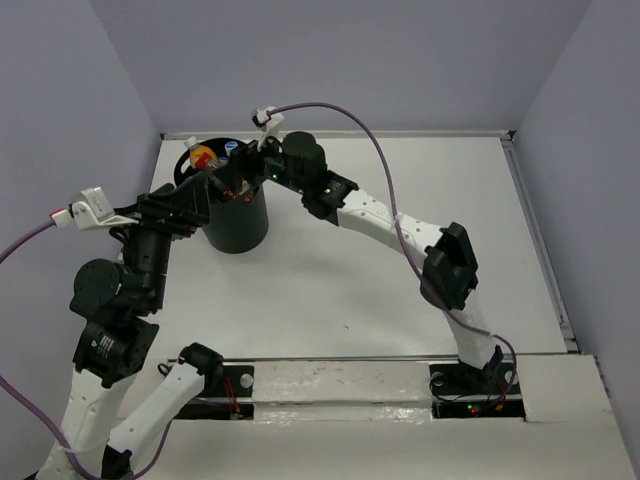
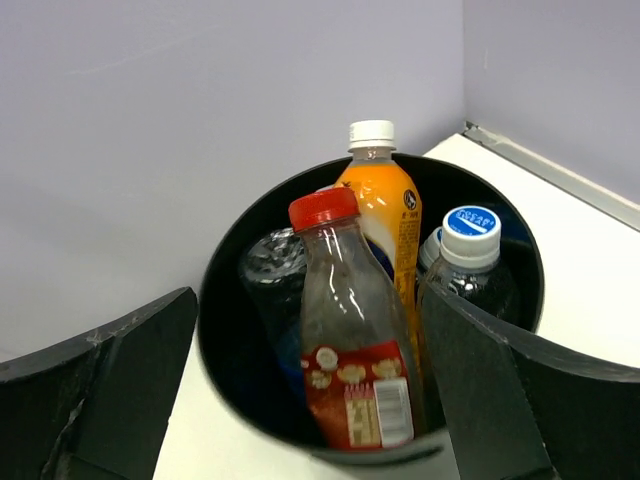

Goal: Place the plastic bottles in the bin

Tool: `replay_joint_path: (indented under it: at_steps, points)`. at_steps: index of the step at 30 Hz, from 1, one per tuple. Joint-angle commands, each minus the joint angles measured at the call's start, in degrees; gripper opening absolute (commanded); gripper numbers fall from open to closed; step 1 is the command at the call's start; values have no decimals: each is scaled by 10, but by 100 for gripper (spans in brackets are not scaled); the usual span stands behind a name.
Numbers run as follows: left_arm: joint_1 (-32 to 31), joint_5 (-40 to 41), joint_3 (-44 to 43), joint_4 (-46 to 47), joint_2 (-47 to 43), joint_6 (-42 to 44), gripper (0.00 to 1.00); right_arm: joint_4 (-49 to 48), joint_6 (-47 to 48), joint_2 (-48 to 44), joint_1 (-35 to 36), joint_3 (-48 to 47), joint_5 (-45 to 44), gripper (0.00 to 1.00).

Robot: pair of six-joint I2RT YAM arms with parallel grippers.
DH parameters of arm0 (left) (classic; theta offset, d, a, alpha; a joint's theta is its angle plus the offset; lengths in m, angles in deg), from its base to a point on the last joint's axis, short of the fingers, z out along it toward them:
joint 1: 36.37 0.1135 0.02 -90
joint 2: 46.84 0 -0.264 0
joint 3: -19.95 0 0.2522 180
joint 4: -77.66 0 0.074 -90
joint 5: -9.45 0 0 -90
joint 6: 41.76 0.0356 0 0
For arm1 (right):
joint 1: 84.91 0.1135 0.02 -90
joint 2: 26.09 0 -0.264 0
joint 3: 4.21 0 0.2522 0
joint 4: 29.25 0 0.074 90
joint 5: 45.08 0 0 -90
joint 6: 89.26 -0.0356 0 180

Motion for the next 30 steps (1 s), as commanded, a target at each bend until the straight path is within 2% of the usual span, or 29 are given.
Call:
replay_joint_path:
  at_steps: [1,4,5,7,8,9,11,14,17,21,26,27,30]
  points:
    - [2,-1,-22,11,7,3,99,-42,-8,-129,2,97,12,97]
    - [2,-19,-25,4,20,1,99,-74,-29,-234,2,200,12,94]
    - [2,-26,-26,2,21,2,99,-79,-33,-263,2,274,10,94]
    - [2,-46,-23,-4,24,2,99,-79,-39,-352,2,344,-2,96]
    - [2,-60,-18,-5,24,1,99,-70,-42,-382,2,408,-16,100]
    - [2,-68,-13,-5,20,1,99,-66,-41,-440,2,439,-18,100]
    - [3,-93,1,-9,15,4,99,-51,-42,-501,2,525,-20,100]
    - [3,-116,15,-23,13,-1,99,-10,-52,-612,2,615,-30,100]
    - [2,-158,30,-26,14,-14,99,70,-59,-710,2,655,-41,100]
    - [2,-178,51,-25,12,-25,99,132,-59,-842,2,725,-53,100]
    - [3,-167,71,-42,-13,-25,99,213,-66,-984,2,778,-86,100]
    - [2,-162,74,-47,-18,-24,99,234,-67,-1019,2,784,-115,100]
    - [3,-150,82,-62,-36,-26,99,266,-71,-1061,2,794,-133,100]
